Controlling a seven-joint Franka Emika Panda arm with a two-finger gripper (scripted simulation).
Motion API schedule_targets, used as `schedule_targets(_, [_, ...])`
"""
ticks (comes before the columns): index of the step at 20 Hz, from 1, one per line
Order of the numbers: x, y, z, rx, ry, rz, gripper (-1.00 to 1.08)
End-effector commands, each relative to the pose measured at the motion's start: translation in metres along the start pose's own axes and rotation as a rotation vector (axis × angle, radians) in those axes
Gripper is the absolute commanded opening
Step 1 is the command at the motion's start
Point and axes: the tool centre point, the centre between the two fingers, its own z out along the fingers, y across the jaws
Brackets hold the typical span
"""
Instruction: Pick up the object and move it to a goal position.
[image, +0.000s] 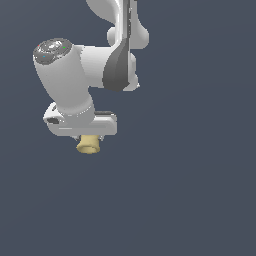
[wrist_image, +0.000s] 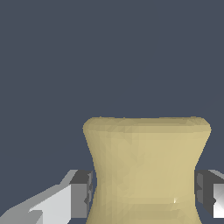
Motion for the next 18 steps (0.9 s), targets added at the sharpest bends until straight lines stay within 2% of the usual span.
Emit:
schedule_targets(1, [-0.002,0.006,-0.03,0.0,-0.001,0.0,-1.0])
schedule_targets(10, [-0.004,0.026,-0.128,0.0,-0.001,0.0,-1.0])
schedule_targets(18, [-0.003,0.037,-0.179,0.0,-0.001,0.0,-1.0])
